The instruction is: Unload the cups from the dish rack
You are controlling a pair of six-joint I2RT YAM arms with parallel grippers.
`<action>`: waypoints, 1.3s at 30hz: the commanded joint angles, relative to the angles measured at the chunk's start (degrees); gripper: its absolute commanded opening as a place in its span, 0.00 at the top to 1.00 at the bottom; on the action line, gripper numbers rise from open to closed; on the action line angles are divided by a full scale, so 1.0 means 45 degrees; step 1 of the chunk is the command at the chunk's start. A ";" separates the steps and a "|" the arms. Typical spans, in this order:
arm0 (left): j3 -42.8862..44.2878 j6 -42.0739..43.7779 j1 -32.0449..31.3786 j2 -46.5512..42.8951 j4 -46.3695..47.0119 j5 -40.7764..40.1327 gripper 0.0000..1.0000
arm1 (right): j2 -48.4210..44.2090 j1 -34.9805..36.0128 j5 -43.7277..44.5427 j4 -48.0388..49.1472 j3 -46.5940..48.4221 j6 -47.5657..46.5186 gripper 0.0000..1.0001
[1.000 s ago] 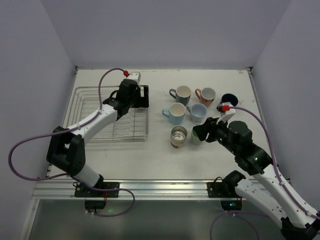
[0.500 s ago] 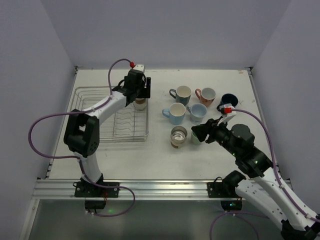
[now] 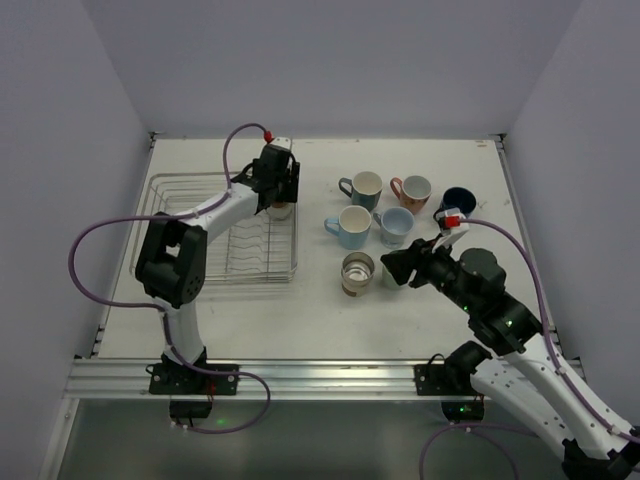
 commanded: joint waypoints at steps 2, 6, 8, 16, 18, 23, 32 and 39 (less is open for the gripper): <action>0.0284 0.0082 0.0061 -0.0668 0.0145 -0.0534 0.56 | 0.0152 -0.0040 -0.0307 0.0489 0.0217 0.0072 0.46; 0.0187 -0.0172 0.0042 -0.2092 0.0321 -0.0300 0.68 | 0.0172 -0.0040 -0.0696 0.1092 0.0218 0.0461 0.32; -0.0145 -0.0425 0.0042 -0.3205 0.0516 0.0088 0.69 | 0.0249 -0.0059 -0.1242 0.1774 -0.0055 0.0890 0.26; -0.3088 -0.2218 0.0061 -0.8180 0.1822 0.2411 0.73 | 0.1596 -0.0040 -0.3958 0.7516 -0.1247 0.3684 0.16; -0.3892 -0.2825 0.0061 -0.9083 0.2291 0.4147 0.74 | 0.2083 -0.0020 -0.4154 0.8513 -0.1247 0.4016 0.16; -0.7368 -0.6709 0.0061 -1.1858 0.6076 0.8245 0.75 | 0.3022 0.0077 -0.4818 1.0834 -0.1247 0.4797 0.20; -1.0185 -1.1227 -0.0562 -1.3072 1.1160 1.0386 0.75 | 0.4604 0.0877 -0.4565 1.2012 -0.0877 0.5013 0.23; -1.0537 -1.1755 -0.1461 -1.2623 1.2333 1.0502 0.75 | 0.5463 0.1561 -0.4623 1.2557 -0.0193 0.4994 0.33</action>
